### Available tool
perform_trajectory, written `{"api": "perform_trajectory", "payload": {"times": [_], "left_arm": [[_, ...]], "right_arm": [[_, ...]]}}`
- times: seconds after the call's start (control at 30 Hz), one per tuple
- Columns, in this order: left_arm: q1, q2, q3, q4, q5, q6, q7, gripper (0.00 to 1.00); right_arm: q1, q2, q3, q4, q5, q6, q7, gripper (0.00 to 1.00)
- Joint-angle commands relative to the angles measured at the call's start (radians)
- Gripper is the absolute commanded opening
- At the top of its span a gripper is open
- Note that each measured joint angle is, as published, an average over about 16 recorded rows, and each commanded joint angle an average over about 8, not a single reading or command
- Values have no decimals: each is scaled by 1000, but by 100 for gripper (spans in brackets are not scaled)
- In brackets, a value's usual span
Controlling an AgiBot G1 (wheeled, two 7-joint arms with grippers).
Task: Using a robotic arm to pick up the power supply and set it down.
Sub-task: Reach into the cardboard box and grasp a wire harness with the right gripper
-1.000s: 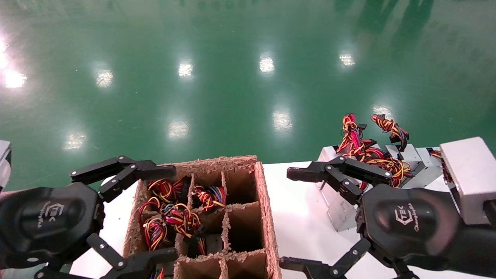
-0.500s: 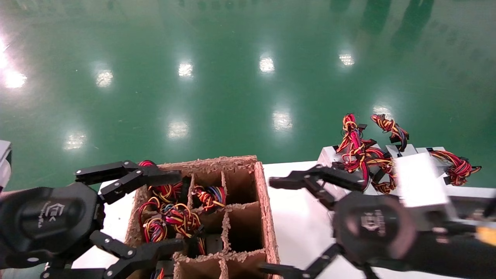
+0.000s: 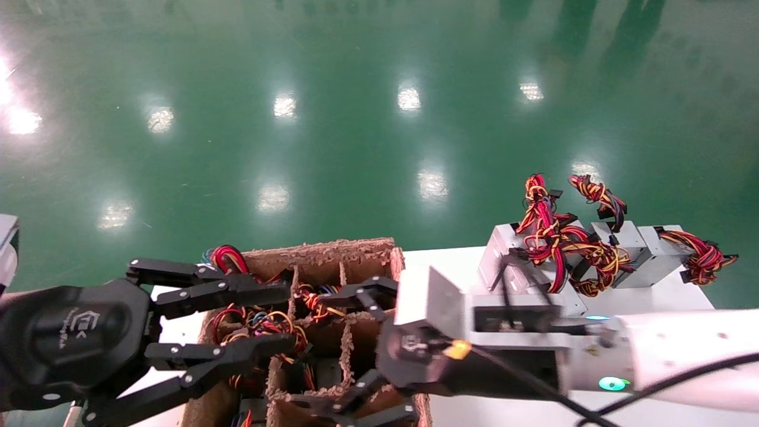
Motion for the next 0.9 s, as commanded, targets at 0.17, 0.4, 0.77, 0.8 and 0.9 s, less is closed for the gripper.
{"api": "perform_trajectory", "payload": {"times": [0.17, 0.4, 0.77, 0.8, 0.9], "left_arm": [[0, 0, 0, 0, 0, 0, 0, 0], [0, 0, 0, 0, 0, 0, 0, 0], [0, 0, 0, 0, 0, 0, 0, 0], [0, 0, 0, 0, 0, 0, 0, 0], [0, 0, 0, 0, 0, 0, 0, 0]], "right_arm": [[10, -71, -42, -1, -73, 60, 25, 60], [7, -121, -80, -5, -148, 116, 48, 0], [-2, -151, -109, -15, -201, 144, 50, 0], [-2, -154, -111, -17, -205, 147, 48, 0], [-1, -163, -114, -21, -217, 158, 42, 0]]}}
